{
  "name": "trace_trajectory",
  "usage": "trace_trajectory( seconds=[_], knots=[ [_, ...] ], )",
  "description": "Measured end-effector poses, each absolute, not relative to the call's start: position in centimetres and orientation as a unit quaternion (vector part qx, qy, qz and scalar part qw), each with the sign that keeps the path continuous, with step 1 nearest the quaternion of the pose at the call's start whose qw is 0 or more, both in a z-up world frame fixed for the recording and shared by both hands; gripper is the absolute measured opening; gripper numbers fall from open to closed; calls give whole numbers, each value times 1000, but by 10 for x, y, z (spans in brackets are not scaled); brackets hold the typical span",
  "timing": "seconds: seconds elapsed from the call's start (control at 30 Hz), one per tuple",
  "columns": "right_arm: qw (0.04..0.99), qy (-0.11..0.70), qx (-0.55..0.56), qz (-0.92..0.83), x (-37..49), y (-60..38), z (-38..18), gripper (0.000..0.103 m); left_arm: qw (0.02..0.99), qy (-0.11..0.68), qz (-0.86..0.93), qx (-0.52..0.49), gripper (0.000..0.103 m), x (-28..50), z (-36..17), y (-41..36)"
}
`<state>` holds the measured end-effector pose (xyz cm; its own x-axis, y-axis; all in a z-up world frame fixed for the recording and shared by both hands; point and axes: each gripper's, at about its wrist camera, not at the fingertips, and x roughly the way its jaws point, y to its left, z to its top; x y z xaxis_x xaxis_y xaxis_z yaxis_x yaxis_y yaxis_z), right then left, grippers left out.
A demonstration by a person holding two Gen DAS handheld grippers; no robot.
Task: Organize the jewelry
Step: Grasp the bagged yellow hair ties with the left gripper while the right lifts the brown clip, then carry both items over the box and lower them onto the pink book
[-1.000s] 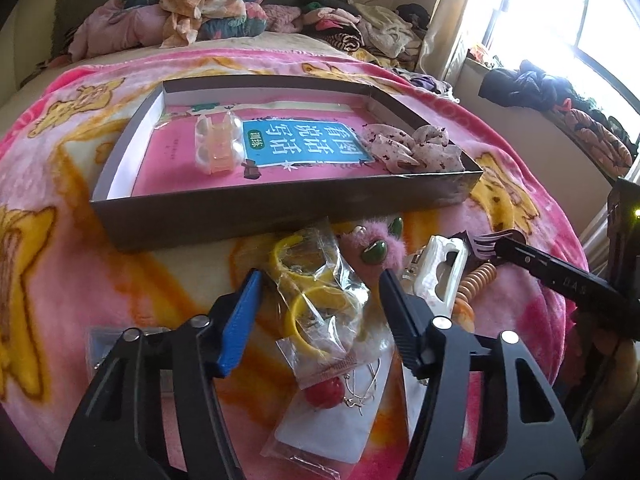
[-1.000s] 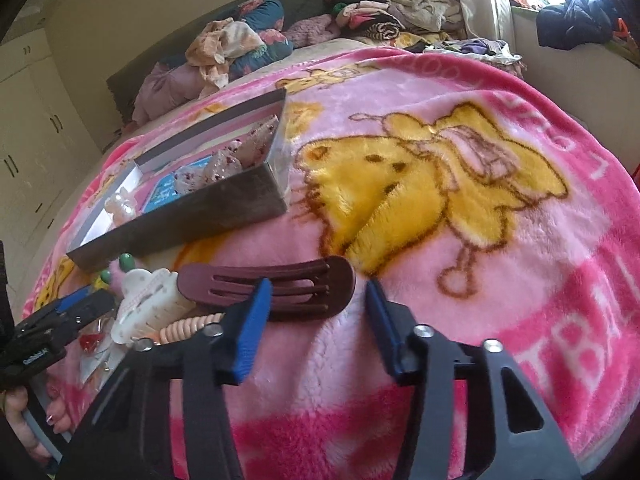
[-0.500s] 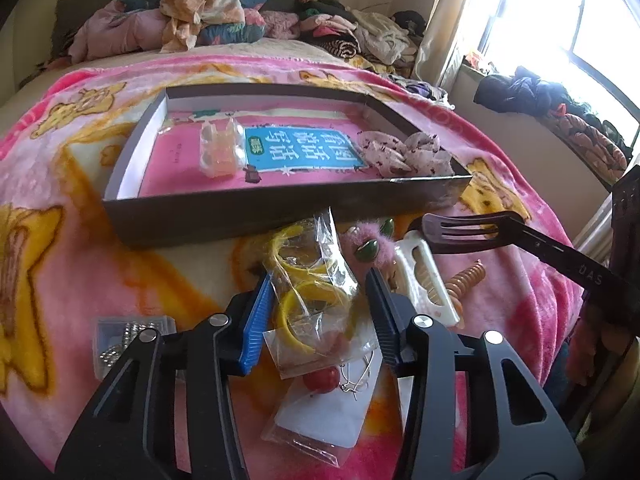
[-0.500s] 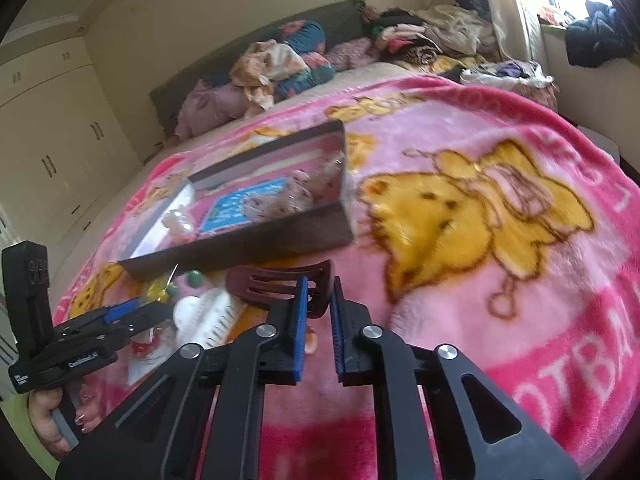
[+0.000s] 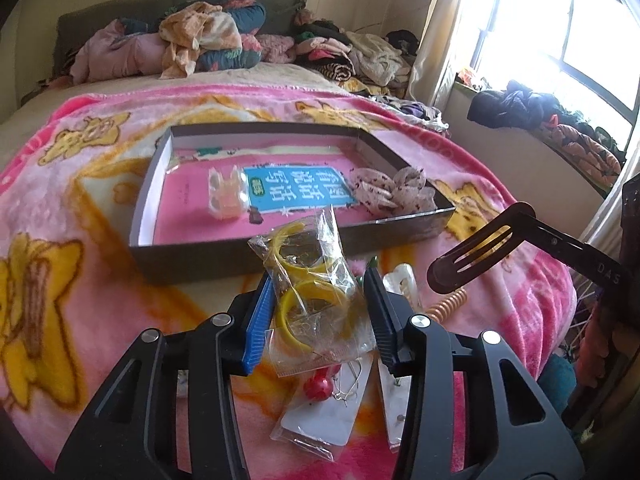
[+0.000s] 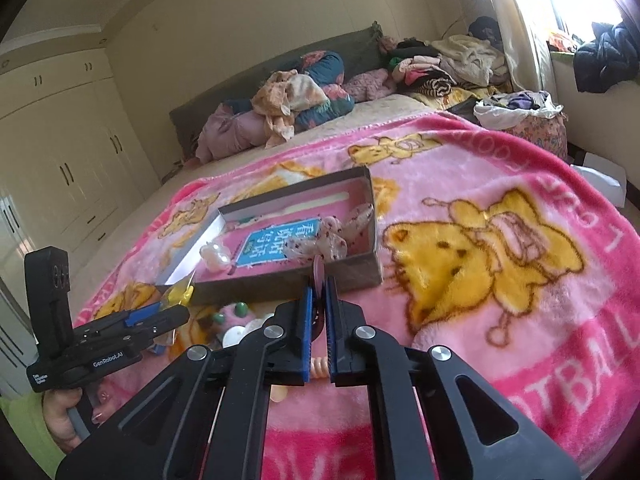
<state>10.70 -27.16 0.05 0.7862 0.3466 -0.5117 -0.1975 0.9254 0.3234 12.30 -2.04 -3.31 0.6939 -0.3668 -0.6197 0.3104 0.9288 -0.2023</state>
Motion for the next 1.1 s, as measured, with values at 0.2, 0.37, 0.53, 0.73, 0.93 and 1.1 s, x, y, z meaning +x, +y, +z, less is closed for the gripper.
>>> trace_trajectory(
  seconds=[0.2, 0.37, 0.53, 0.73, 0.93, 1.1],
  knots=[
    [939, 282, 128, 151, 112, -266, 16, 6, 925, 332, -179, -39, 36, 128, -22, -14],
    [940, 273, 124, 160, 122, -257, 27, 6, 930, 322, -173, -39, 36, 138, -14, -9],
    [941, 271, 117, 163, 134, -247, 33, 6, 933, 315, -167, -43, 36, 149, -12, -4],
    [942, 271, 115, 158, 151, -244, 34, 6, 935, 311, -165, -48, 36, 164, -10, -2],
    [945, 273, 108, 144, 169, -243, 33, 6, 935, 307, -169, -46, 36, 173, -9, -7],
    [945, 277, 109, 133, 182, -247, 31, 6, 935, 306, -173, -43, 36, 180, -9, -13]
  ],
)
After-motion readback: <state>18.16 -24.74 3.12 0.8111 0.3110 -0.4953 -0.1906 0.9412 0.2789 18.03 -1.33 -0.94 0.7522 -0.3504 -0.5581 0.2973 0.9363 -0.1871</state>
